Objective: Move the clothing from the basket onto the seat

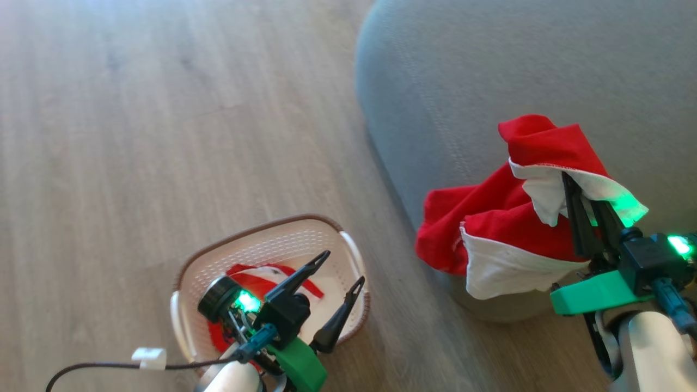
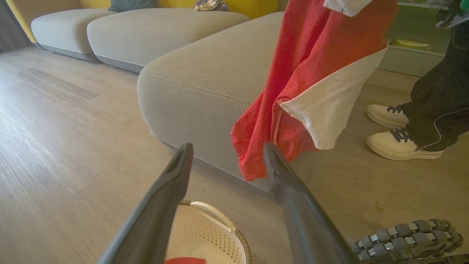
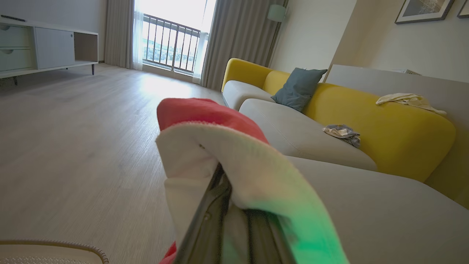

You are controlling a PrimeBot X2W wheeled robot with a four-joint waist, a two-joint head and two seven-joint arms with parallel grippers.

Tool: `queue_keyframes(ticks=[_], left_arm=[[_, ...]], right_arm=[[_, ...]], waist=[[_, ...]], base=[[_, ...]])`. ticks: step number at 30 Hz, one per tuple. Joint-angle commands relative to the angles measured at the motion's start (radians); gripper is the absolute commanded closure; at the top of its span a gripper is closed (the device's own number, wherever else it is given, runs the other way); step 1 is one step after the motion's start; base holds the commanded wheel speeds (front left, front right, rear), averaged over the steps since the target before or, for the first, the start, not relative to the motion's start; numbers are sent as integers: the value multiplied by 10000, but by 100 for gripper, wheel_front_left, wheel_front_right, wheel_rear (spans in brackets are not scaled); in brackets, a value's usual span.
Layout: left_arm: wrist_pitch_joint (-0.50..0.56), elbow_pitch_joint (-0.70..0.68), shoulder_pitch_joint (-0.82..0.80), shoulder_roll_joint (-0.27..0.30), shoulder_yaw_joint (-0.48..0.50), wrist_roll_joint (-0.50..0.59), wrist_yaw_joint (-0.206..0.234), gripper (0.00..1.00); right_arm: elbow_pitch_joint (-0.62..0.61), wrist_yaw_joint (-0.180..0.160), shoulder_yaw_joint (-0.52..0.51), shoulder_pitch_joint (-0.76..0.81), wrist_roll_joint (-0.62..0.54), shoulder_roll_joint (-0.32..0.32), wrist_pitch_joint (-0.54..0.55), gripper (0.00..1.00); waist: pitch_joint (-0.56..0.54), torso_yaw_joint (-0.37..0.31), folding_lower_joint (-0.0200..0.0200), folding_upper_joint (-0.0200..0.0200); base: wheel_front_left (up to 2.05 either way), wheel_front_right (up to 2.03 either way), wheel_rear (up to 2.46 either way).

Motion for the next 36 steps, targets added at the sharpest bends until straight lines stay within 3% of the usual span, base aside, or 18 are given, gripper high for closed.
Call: queue_keyframes(ticks=[1, 11, 19, 36], left_arm=[[-97, -372, -400, 86, 320, 50, -8, 0], [-97, -402, -567, 269, -55, -59, -8, 0], [-97, -351, -1206, 461, -887, -181, -8, 0], [-97, -328, -1435, 664, -1119, -279, -8, 0]], right_arm=[[-410, -4, 171, -399, -29, -17, -23, 100], [-507, -4, -98, -319, 29, 262, -23, 100], [-1017, -4, -988, 81, -63, 536, -23, 100], [-1398, -4, -1625, -206, 253, 678, -23, 100]], waist=[[216, -463, -2, 0], [489, -1978, -2, 0], [866, -2174, -2, 0], [1143, -2215, -2, 0]], base=[[0, 0, 0], [0, 0, 0], [0, 0, 0], [0, 0, 0]])
